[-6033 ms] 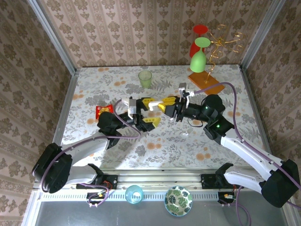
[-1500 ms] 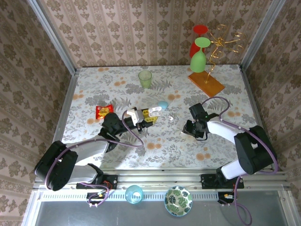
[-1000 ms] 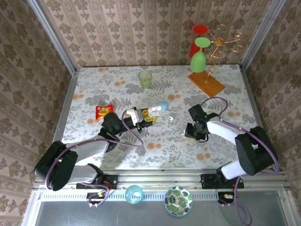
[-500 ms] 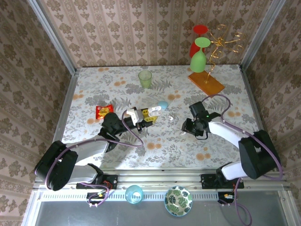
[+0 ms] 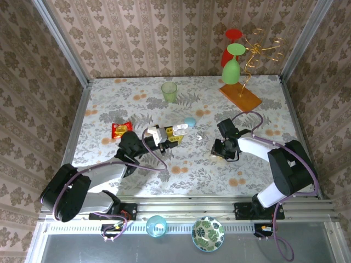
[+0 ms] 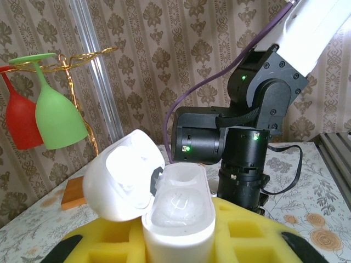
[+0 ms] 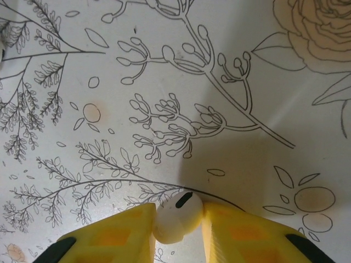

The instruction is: Insert the wireless bluetooth earbuds into the charging case

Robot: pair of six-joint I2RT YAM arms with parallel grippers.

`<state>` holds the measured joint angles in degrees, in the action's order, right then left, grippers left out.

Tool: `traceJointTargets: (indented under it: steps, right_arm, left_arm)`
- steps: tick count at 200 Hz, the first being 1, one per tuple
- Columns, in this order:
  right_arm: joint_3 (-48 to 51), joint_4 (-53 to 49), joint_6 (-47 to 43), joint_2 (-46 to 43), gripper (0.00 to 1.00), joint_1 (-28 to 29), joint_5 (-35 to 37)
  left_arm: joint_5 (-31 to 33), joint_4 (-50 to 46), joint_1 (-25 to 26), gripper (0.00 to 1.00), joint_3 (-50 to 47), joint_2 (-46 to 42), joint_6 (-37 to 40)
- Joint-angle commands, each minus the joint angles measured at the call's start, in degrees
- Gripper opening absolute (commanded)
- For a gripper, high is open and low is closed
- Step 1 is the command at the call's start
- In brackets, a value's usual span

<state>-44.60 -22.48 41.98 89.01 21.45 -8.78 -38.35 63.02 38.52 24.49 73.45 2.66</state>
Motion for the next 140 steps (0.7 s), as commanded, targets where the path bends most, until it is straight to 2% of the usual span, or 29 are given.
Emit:
traceJointTargets:
  steps: [1,31,89,140]
  right_arm:
    - [-1.6,0.4,-1.3,1.3,0.26,-0.3,0.9]
    - [-2.0,0.3,-4.1,0.7,0.23,-0.3,1.0]
    - [-2.5,0.3,-13.3,-1.9,0.25,1.2,0.4]
    - [-6.8,-6.0,-22.4,0.5,0.26,5.8,1.7]
  left_arm:
    - [-0.8,2.4,-0.4,0.07,-0.2,0.0,-0.2]
    - [-0.8,2.1,-0.4,0.07,-0.1,0.0,-0.2]
    - [-0.9,2.2,-0.4,0.07,0.6,1.0,0.0]
    - [-1.3,2.7,-0.5,0.07,0.9,1.6,-0.4]
